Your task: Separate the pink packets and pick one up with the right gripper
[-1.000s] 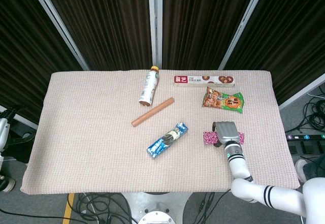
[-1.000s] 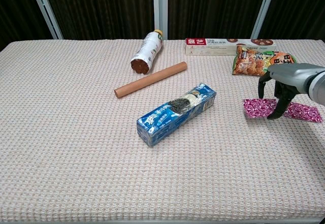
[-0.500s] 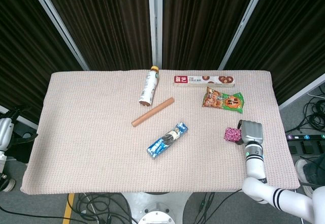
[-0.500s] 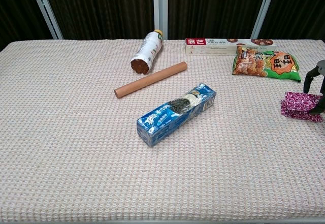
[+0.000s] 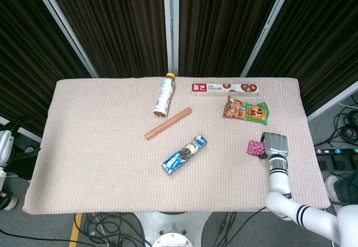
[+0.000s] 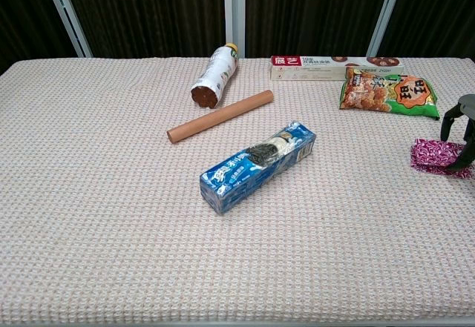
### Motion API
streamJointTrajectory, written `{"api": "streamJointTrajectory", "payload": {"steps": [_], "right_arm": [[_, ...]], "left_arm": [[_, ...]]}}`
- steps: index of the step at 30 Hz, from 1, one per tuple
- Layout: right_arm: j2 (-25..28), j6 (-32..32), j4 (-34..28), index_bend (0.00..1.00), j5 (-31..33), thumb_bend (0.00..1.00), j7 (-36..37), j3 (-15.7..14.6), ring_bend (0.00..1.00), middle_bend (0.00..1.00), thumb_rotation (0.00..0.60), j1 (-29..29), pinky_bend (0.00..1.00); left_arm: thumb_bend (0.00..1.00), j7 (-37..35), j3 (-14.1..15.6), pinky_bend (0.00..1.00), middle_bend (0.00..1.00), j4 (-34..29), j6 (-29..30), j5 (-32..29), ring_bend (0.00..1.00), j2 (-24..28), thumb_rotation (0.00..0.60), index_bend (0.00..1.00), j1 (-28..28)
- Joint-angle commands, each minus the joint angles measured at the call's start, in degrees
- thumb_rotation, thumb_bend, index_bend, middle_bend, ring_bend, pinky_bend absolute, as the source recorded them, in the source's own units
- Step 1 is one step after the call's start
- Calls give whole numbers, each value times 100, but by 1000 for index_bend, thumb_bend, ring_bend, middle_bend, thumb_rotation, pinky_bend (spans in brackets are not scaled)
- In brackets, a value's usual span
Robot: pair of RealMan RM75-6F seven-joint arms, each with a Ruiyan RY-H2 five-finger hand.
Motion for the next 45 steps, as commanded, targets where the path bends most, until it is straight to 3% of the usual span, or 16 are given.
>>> {"api": "streamJointTrajectory", "payload": {"steps": [1, 9, 14, 28, 38, 45], "right_arm": [[-39, -50, 41, 451, 18, 15, -51, 7, 1000, 1000, 600, 14, 1000], [-40, -76, 55, 450, 32, 6, -120, 33, 1000, 1000, 597, -5, 1000], [-38, -144, 62, 442, -6, 0, -112, 36, 1000, 1000, 534, -15, 1000], [-76, -184, 103, 432, -15, 0, -178, 37, 1000, 1000, 523, -27, 1000], [-56, -202, 78, 381, -3, 0, -248, 44, 1000, 1000, 465, -13, 1000], [135, -19, -310, 380, -213, 0, -200, 96, 1000, 1000, 462, -18, 1000]], "left_arm": [[3, -4, -16, 262, 294, 21, 0, -4, 233, -2, 600, 278, -14], [3, -65, -15, 262, 294, 5, -52, 21, 233, 8, 600, 278, -60], [3, -69, -13, 262, 294, 0, -24, 23, 233, 25, 600, 278, -46], [4, -52, -14, 262, 294, -43, 27, 11, 233, 54, 600, 278, -15], [3, -71, -17, 262, 294, -34, 49, 7, 233, 55, 600, 279, 0], [3, -77, -46, 262, 294, -68, 92, -2, 233, 80, 600, 278, 5]]}}
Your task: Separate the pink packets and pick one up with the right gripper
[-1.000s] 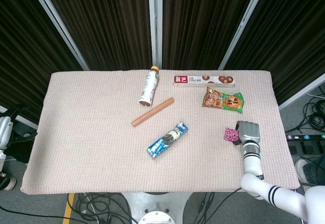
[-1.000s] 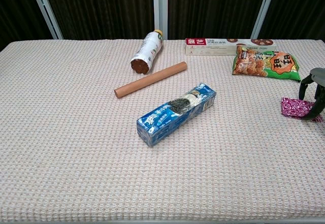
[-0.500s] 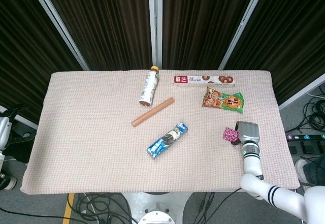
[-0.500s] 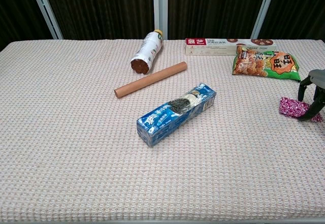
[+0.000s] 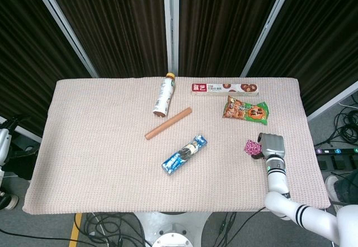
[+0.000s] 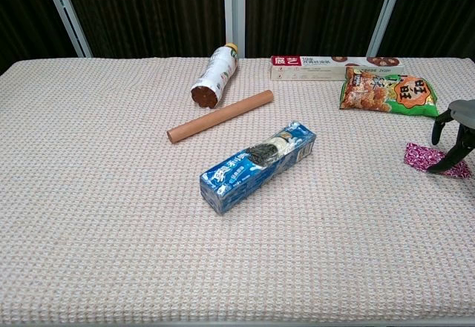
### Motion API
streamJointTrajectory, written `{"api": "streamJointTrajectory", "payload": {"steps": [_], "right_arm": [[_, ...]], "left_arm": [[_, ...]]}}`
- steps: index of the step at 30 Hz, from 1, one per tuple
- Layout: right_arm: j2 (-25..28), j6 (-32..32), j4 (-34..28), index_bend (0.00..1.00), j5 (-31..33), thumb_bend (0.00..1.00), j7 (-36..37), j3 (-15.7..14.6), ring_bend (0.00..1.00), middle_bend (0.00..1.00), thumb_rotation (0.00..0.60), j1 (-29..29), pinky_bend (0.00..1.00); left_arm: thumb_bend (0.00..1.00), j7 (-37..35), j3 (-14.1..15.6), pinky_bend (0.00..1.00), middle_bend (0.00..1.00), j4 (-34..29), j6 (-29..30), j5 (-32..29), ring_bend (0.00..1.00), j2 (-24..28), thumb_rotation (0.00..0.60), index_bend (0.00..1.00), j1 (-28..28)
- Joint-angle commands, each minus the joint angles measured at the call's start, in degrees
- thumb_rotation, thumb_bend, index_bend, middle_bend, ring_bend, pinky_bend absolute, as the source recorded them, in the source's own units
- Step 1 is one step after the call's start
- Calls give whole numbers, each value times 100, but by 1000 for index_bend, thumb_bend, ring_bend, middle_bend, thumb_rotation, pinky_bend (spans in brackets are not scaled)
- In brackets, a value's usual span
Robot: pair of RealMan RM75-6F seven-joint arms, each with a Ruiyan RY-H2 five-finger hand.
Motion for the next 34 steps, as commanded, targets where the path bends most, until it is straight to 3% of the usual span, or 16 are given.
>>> {"api": "streamJointTrajectory", "payload": {"steps": [1, 6, 10, 12, 13, 14, 17, 19, 22, 28, 34], "right_arm": [[196, 203, -375, 381, -221, 0, 61, 55, 1000, 1000, 464, -11, 1000], [564, 803, -1140, 397, -1085, 0, 584, 248, 1000, 1000, 436, -142, 1000], [676, 1674, -1246, 450, -2838, 0, 2028, 337, 953, 972, 417, -468, 954], [715, 1967, -1065, 429, -3503, 0, 2575, 267, 723, 791, 416, -575, 838], [746, 2108, -883, 394, -3831, 0, 2783, 186, 538, 641, 418, -633, 728], [763, 2194, -733, 331, -3998, 0, 2834, 124, 334, 475, 418, -675, 547], [878, 2195, -422, 169, -4169, 0, 2718, -82, 58, 200, 401, -821, 137], [1008, 2111, -393, 81, -4193, 2, 2751, -213, 2, 79, 399, -952, 20], [1105, 2215, -262, 25, -4325, 40, 3011, -339, 0, 10, 386, -1183, 0], [1006, 2701, 364, 2, -4637, 174, 3649, -351, 0, 0, 319, -1551, 0], [1053, 2585, 418, 3, -4600, 181, 3727, -252, 0, 0, 317, -1639, 0]], "left_arm": [[3, -5, -12, 262, 294, -19, 27, 0, 233, 11, 600, 278, 6], [4, 81, -25, 262, 294, -73, 62, -6, 233, 19, 600, 278, 9], [3, 222, -30, 262, 294, -147, 84, -18, 233, 22, 600, 278, 11], [3, 292, -32, 262, 294, -173, 101, -20, 233, 19, 600, 278, 11], [3, 340, -32, 262, 294, -192, 115, -19, 233, 17, 600, 278, 12], [3, 372, -31, 262, 294, -212, 124, -15, 233, 17, 600, 278, 12], [4, 497, -22, 262, 294, -302, 161, 7, 233, 35, 600, 278, 15], [4, 570, -23, 262, 294, -404, 190, 22, 233, 67, 600, 278, 16], [4, 715, -24, 262, 294, -587, 281, 79, 233, 147, 600, 278, 21], [4, 983, 15, 262, 294, -905, 378, 205, 233, 274, 600, 278, 10], [4, 1107, 12, 262, 294, -1071, 367, 202, 233, 261, 600, 279, -25]]}}
